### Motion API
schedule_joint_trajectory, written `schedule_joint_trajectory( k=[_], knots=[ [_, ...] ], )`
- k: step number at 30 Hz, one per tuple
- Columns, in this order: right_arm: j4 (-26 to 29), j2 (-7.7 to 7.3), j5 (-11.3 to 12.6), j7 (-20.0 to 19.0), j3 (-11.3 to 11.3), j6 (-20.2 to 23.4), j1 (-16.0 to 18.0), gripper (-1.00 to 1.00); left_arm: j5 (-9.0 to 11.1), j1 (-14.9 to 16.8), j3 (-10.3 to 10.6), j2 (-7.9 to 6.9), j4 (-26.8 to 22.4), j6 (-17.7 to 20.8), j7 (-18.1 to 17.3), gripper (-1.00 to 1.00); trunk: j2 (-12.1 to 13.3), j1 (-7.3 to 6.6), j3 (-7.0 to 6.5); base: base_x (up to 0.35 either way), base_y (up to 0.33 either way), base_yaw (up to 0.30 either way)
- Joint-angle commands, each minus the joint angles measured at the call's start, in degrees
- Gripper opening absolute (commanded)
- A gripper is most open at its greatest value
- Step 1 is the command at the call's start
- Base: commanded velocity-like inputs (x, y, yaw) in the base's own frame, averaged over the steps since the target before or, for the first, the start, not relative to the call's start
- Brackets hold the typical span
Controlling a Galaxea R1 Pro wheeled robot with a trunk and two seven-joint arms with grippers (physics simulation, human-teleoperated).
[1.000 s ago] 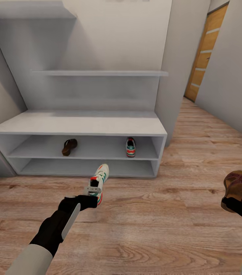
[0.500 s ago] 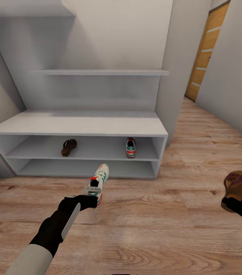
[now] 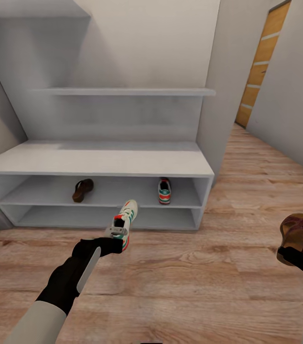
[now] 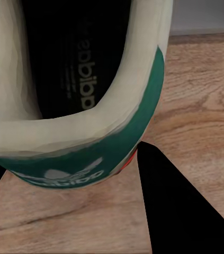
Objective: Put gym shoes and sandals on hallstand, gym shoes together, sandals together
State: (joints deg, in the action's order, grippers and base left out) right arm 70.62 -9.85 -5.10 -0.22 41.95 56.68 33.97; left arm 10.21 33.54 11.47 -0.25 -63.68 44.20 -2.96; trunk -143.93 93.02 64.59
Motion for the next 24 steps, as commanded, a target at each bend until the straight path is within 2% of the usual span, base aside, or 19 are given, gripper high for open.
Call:
schedule_joint_trajectory(
  k=[1,9,13,16,21,24],
  knots=[
    [0.0,0.0,-0.4,-0.1,0.0,0.3,0.0,-1.0,0.2,0.0,0.0,-0.02,-0.1,0.3,0.0,-1.0,0.0,0.02,0.05,0.319,0.0,0.0],
    [0.0,0.0,-0.4,-0.1,0.0,0.3,0.0,-1.0,0.2,0.0,0.3,0.03,0.0,0.3,-0.1,-1.0,0.0,0.02,0.05,0.341,0.0,0.0],
    [0.0,-0.01,-0.4,-0.1,0.0,0.3,0.0,-1.0,0.3,0.0,2.7,0.08,0.2,0.3,0.0,-1.0,0.0,0.02,0.05,0.322,0.0,0.0],
    [0.0,-0.02,-0.4,-0.1,0.0,0.3,0.0,-1.0,0.3,0.0,4.7,0.1,0.3,0.4,-0.1,-1.0,0.0,0.02,0.05,0.101,0.0,0.0],
    [0.0,-0.03,-0.4,-0.1,0.0,0.3,0.0,-1.0,0.3,0.0,5.2,0.08,0.3,0.4,-0.1,-1.0,0.0,0.02,0.05,0.037,0.0,0.0],
    [0.0,-0.04,-0.4,-0.1,0.1,0.3,0.0,-1.0,0.4,0.0,5.3,0.07,0.3,0.4,-0.1,-1.0,0.0,0.02,0.05,0.235,0.0,0.0]
  ],
)
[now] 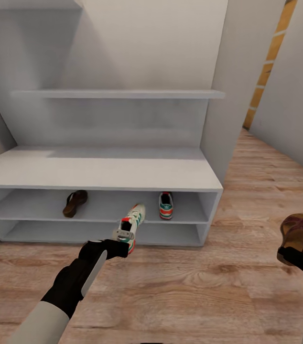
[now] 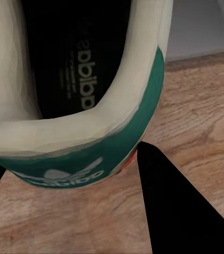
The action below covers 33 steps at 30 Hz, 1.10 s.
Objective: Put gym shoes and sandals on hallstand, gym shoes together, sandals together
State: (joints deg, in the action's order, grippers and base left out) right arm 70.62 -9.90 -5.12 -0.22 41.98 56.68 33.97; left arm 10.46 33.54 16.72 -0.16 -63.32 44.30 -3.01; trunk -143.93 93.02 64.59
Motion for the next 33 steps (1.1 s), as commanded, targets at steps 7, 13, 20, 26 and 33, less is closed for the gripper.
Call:
schedule_joint_trajectory(
  k=[7,13,20,26,33],
  knots=[
    [0.0,0.01,-0.4,-0.1,0.0,0.3,0.0,-1.0,0.2,0.0,0.0,-0.03,0.0,0.3,0.0,-1.0,0.0,0.02,0.05,0.3,0.0,0.0],
    [0.0,0.05,-0.3,-0.1,0.0,0.3,0.0,-1.0,0.2,0.0,0.0,-0.12,0.0,0.3,-0.1,-1.0,0.0,0.02,0.05,0.056,0.0,-0.123],
    [0.0,0.05,-0.3,-0.1,0.0,0.3,0.0,-1.0,0.2,0.0,-0.1,-0.17,0.0,0.3,-0.1,-1.0,0.0,0.02,0.05,0.051,0.001,-0.199],
    [0.0,0.03,-0.3,-0.1,0.0,0.3,0.0,-1.0,0.2,0.0,-0.1,-0.19,0.0,0.3,-0.1,-1.0,0.0,0.02,0.05,0.274,0.057,-0.013],
    [0.0,0.05,-0.4,-0.1,0.0,0.3,0.0,-1.0,0.2,0.0,-0.1,-0.16,0.0,0.3,-0.1,-1.0,0.0,0.02,0.05,0.054,0.008,0.0]
  ],
)
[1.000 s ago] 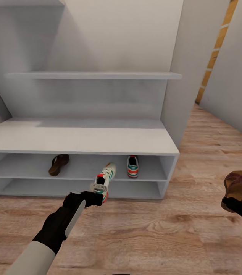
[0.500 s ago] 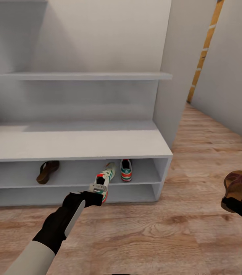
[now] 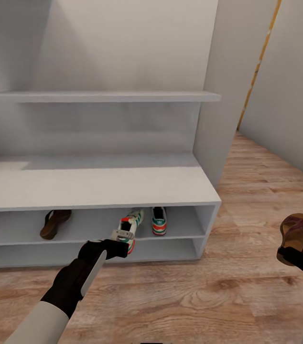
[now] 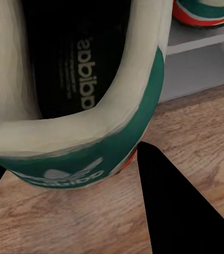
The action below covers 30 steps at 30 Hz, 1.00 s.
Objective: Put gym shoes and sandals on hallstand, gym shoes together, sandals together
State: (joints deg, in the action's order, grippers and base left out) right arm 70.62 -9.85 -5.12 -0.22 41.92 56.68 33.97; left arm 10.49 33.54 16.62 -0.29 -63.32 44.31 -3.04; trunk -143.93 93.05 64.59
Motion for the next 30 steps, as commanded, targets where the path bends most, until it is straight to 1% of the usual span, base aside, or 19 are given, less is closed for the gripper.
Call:
schedule_joint_trajectory(
  k=[1,4,8,10,12,14,27,30],
  knots=[
    [0.0,0.01,-0.3,-0.1,0.0,0.3,0.0,-1.0,0.1,0.0,0.1,-0.03,-0.1,0.3,0.0,-1.0,0.0,-0.01,0.05,0.189,0.0,0.0],
    [0.0,-0.01,-0.3,-0.1,0.1,0.3,0.0,-1.0,0.1,0.0,0.1,-0.05,-0.1,0.3,0.0,-1.0,0.0,-0.01,0.05,0.194,0.0,-0.036],
    [0.0,0.01,-0.3,-0.1,0.1,0.3,0.0,-1.0,0.1,0.0,0.1,-0.06,-0.1,0.3,0.0,-1.0,0.0,-0.01,0.05,0.032,0.0,-0.207],
    [0.0,0.01,-0.3,-0.1,0.1,0.3,0.0,-1.0,0.1,0.0,0.0,-0.07,-0.1,0.3,0.0,-1.0,0.0,-0.01,0.05,0.005,0.0,-0.069],
    [0.0,-0.01,-0.3,-0.1,0.1,0.3,0.0,-1.0,0.1,0.0,0.0,-0.07,-0.1,0.3,0.0,-1.0,0.0,-0.01,0.05,0.002,0.0,-0.023],
    [0.0,0.0,-0.3,-0.1,0.1,0.3,0.0,-1.0,0.1,0.0,0.0,-0.07,-0.1,0.3,0.0,-1.0,0.0,0.05,0.49,0.001,0.0,-0.008],
    [0.0,0.01,-0.3,-0.1,0.0,0.3,0.0,-1.0,0.0,0.0,0.0,-0.07,-0.1,0.3,0.0,-1.0,0.0,0.05,0.49,0.001,0.0,-0.001],
    [0.0,0.01,-0.3,-0.1,0.0,0.3,0.0,-1.0,0.0,0.0,0.0,-0.07,-0.1,0.3,0.0,-1.0,0.0,0.05,0.49,0.161,0.0,0.0]
  ],
)
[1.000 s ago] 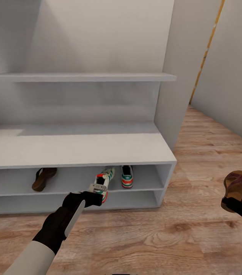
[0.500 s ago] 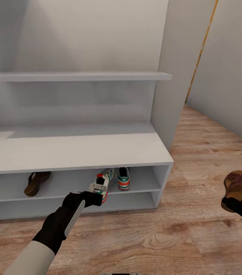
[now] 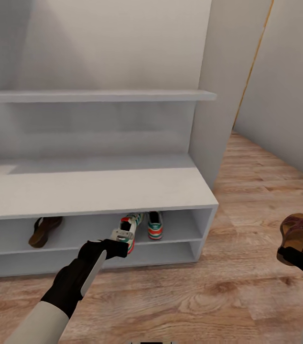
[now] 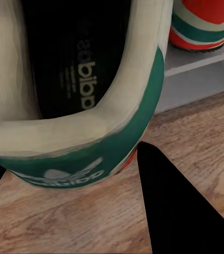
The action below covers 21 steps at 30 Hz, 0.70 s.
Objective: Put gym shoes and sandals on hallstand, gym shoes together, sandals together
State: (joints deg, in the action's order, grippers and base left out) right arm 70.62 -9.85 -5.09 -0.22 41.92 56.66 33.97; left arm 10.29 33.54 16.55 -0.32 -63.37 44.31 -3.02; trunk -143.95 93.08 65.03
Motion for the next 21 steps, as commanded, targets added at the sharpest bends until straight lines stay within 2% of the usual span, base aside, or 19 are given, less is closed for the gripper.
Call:
schedule_joint_trajectory(
  k=[1,6,12,21],
  knots=[
    [0.0,0.01,-0.4,-0.1,0.0,0.3,0.0,-1.0,0.2,0.0,0.1,-0.03,0.0,0.3,0.0,-1.0,0.0,0.01,0.05,0.271,0.0,0.0],
    [0.0,0.0,-0.4,-0.1,0.0,0.3,0.0,-1.0,0.2,0.0,0.1,-0.03,0.0,0.2,0.0,-1.0,0.0,0.01,0.05,0.274,0.0,0.0],
    [0.0,0.0,-0.4,-0.1,0.0,0.3,0.0,-1.0,0.2,0.0,0.1,-0.03,0.0,0.2,0.0,-1.0,0.0,0.01,0.05,0.05,-0.001,0.0],
    [0.0,0.01,-0.4,-0.1,0.0,0.3,0.0,-1.0,0.2,0.0,0.2,-0.03,0.0,0.2,-0.1,-1.0,0.0,0.01,0.05,0.093,-0.107,0.0]
  ],
)
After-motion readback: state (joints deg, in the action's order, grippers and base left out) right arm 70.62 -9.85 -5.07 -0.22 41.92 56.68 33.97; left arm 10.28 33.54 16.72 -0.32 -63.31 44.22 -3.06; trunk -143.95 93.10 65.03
